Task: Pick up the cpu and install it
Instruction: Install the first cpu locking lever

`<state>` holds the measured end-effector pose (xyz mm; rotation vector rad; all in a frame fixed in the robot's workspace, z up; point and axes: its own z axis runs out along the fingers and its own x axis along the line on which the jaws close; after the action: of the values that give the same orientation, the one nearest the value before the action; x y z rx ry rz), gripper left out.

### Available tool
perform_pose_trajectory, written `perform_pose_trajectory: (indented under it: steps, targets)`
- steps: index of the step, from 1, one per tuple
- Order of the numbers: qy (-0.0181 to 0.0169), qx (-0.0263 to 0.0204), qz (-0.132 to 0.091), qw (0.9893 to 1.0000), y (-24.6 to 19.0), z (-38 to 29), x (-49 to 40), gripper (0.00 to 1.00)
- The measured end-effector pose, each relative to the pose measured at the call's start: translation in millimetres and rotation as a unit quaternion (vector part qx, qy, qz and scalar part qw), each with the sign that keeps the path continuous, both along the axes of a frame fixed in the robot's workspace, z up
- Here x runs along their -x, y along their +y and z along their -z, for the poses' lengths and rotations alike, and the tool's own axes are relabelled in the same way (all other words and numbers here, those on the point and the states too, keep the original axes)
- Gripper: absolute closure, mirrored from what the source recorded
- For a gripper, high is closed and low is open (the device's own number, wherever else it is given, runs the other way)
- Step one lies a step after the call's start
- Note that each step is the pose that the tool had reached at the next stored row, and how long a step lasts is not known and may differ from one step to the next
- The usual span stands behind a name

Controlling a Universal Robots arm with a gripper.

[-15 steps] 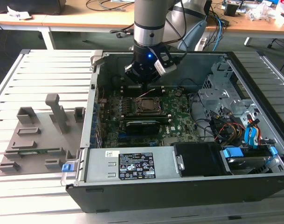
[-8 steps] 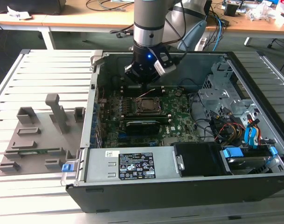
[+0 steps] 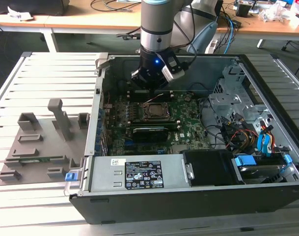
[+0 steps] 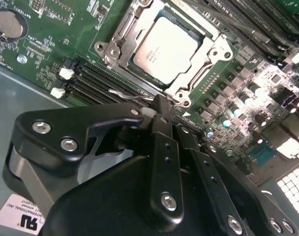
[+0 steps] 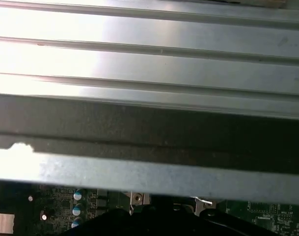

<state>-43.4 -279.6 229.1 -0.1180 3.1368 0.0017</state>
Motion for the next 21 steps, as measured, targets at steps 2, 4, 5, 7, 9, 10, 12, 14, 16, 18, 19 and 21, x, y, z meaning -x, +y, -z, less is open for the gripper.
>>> perform_pose_trajectory:
  steps: [2,4,5,7,9,10,12,14,16,18,19,21]
  targets:
    - [0.0000,0.0010,-0.002,1.0000,3.2,0.8,0.0,0.89]
    - [-0.0001,0.0013,-0.004,1.0000,4.5,1.7,0.0,0.89]
    - [0.0000,0.0019,-0.009,1.0000,4.4,3.2,-1.2,0.89]
    - [0.0000,0.0018,-0.011,0.9999,4.5,4.6,-2.6,0.89]
    - [0.0000,0.0018,-0.011,0.9999,4.5,6.5,-3.5,0.89]
    - [0.0000,0.0019,-0.011,0.9999,4.5,7.2,-3.6,0.89]
    - [0.0000,0.0018,-0.011,0.9999,4.5,9.8,-4.1,0.89]
    - [0.0000,0.0019,-0.011,0.9999,4.5,11.9,-4.7,0.89]
    - [0.0000,0.0019,-0.011,0.9999,4.5,13.2,-5.1,0.89]
    - [0.0000,0.0019,-0.011,0.9999,4.5,15.5,-6.1,0.89]
    - [0.0000,0.0019,-0.011,0.9999,4.5,17.3,-6.9,0.89]
    - [0.0000,0.0019,-0.011,0.9999,4.5,18.9,-7.5,0.89]
